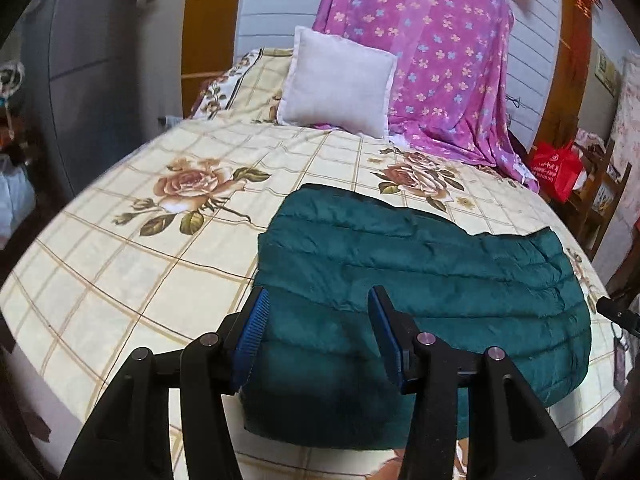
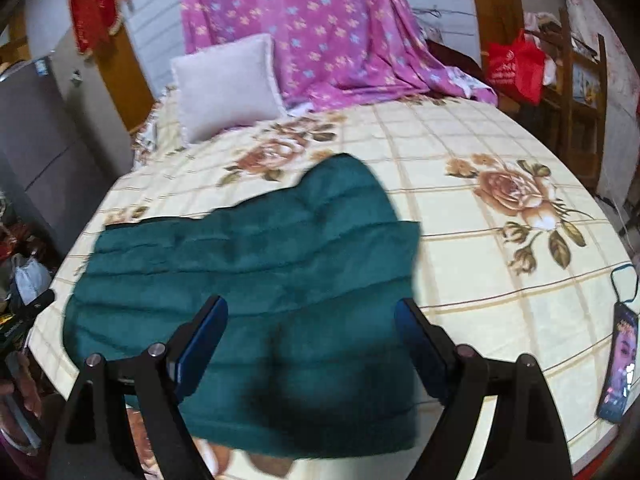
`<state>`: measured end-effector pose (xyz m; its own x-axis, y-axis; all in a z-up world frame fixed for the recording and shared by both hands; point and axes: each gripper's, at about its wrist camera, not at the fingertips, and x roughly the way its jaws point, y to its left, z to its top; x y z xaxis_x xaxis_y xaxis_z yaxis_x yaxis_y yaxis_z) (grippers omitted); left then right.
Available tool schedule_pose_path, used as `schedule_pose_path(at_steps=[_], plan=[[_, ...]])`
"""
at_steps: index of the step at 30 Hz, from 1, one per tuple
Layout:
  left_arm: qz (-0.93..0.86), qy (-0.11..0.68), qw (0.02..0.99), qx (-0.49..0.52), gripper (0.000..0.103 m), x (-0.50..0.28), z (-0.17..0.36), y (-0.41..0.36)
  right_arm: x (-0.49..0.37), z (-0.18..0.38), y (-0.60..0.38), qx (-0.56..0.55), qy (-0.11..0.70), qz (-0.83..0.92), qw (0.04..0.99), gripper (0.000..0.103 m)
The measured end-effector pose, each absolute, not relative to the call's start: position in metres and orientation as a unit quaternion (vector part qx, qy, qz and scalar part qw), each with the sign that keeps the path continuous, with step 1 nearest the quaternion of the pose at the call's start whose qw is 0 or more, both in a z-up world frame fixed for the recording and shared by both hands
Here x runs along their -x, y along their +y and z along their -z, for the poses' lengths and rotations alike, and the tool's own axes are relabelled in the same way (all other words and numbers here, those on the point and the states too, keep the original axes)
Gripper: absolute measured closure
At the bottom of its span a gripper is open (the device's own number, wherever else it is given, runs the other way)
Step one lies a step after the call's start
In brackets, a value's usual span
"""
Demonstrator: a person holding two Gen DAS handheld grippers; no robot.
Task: Fold large clothes
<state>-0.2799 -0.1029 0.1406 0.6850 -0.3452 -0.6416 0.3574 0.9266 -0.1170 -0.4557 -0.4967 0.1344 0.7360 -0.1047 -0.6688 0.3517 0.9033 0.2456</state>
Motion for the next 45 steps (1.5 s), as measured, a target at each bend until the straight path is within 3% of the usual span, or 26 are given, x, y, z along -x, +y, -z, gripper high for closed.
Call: schedule_pose_path(at_steps=[15, 19, 45], plan=[[0.199, 0.309, 0.93, -0.025, 0.063, 0.342, -0.136, -0.151, 0.457, -0.133, -0.391, -0.118, 0.313, 0.117, 0.935, 0.013], [0.204, 0.311, 0.928, -0.035, 0.063, 0.349, -0.132, -0.157, 0.459, -0.131, -0.383, -0.117, 0.313, 0.117, 0.935, 0.006], [0.188, 0.299, 0.934, -0.061, 0.063, 0.353, -0.13, -0.16, 0.462, -0.12, -0.374, -0.131, 0.327, 0.115, 0.929, 0.005]])
